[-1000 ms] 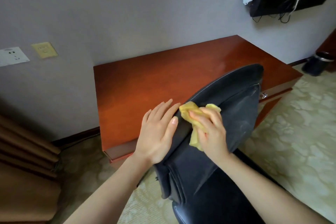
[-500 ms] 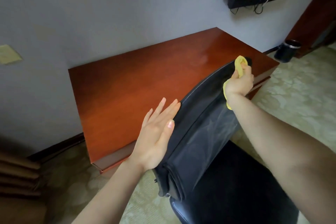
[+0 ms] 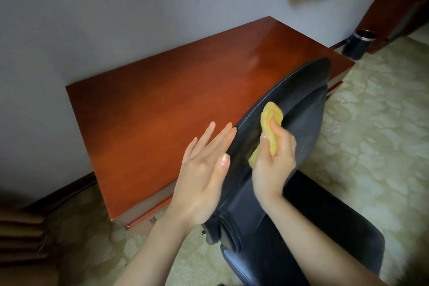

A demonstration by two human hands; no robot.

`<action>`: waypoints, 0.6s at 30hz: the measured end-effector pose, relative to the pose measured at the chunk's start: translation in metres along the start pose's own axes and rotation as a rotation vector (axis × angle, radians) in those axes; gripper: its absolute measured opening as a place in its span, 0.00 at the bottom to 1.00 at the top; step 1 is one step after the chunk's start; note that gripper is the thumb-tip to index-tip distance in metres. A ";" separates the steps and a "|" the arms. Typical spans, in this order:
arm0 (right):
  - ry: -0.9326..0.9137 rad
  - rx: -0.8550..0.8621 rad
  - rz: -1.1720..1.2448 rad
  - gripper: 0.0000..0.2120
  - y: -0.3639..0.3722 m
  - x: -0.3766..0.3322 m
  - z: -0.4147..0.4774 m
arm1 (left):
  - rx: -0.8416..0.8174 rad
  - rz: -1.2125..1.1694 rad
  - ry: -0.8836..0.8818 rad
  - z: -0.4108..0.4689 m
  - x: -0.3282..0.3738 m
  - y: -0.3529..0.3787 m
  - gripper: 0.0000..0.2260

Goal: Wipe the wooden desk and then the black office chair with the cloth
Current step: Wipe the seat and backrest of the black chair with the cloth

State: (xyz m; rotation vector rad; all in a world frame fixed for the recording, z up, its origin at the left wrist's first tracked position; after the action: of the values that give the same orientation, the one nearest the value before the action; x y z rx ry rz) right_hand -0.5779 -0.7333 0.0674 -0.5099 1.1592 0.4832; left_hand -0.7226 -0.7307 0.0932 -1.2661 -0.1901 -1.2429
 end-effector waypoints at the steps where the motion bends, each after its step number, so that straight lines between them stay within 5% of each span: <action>1: -0.031 -0.022 0.006 0.18 -0.002 -0.002 -0.012 | -0.009 0.007 0.001 0.003 -0.001 0.000 0.28; 8: -0.386 -0.189 0.001 0.13 -0.006 0.009 -0.051 | -0.005 0.149 -0.014 0.020 -0.006 0.000 0.25; 11: -0.693 -0.287 -0.068 0.13 -0.008 0.019 -0.026 | -0.012 0.247 -0.019 0.027 -0.004 0.001 0.23; 14: -0.950 -0.348 -0.136 0.10 -0.010 0.029 0.010 | -0.017 0.440 -0.034 0.033 0.000 0.004 0.23; 18: -1.042 -0.396 -0.172 0.11 -0.012 0.043 0.056 | 0.016 0.747 -0.144 0.039 0.006 0.013 0.25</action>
State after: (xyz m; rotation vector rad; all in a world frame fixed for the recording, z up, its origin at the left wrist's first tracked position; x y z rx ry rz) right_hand -0.5160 -0.7048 0.0456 -0.5779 0.0151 0.7098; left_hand -0.6904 -0.7067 0.1043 -1.2462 0.1639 -0.5085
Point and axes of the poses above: each hand's wrist, its own z-axis towards the middle knuckle, its own y-axis out of the palm, x = y × z, the point moved 4 cm from there along z, towards the middle knuckle, and after that the axes turned 8 degrees about y, right-handed, at the moved point
